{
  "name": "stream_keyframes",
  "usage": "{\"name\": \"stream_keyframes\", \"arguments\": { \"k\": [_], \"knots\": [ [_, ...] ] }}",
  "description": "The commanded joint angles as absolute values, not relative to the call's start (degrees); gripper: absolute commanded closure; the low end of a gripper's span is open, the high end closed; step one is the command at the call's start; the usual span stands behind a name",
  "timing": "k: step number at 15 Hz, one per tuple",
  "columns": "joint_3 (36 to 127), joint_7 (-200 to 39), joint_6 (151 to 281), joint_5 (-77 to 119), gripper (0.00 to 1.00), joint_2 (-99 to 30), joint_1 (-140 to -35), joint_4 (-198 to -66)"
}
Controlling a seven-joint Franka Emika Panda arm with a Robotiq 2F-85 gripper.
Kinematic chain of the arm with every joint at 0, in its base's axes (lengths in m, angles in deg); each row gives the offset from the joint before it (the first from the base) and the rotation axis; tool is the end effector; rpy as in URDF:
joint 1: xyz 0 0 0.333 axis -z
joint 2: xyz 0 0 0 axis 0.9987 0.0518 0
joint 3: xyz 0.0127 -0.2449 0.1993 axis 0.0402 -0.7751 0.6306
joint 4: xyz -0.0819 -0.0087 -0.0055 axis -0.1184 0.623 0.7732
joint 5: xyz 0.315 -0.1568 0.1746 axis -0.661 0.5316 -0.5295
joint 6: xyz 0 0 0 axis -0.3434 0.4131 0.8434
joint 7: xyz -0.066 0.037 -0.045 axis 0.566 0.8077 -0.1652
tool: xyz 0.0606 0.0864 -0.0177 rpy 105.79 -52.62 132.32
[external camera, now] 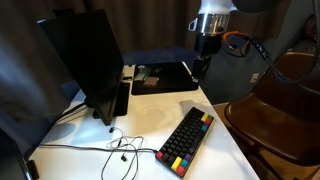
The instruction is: Press a black key on the keyboard.
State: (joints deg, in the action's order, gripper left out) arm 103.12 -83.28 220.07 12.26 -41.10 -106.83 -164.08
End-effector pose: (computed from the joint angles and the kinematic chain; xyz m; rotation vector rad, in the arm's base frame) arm 0.4446 0.3437 0.3240 -2.8864 -0.8171 -0.0403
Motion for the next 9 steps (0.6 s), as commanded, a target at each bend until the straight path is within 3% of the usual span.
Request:
{"name": "stream_keyframes", "arguments": {
  "k": [1, 4, 9],
  "knots": [
    [103.8, -85.2, 218.6, 10.0, 0.0, -50.1, -105.7, -170.4],
    [103.4, -85.0, 217.8, 9.5, 0.0, -54.7, -105.9, -172.9],
    [103.3, -83.7, 218.4, 11.5, 0.0, -50.8, -106.1, -170.0]
  ]
}}
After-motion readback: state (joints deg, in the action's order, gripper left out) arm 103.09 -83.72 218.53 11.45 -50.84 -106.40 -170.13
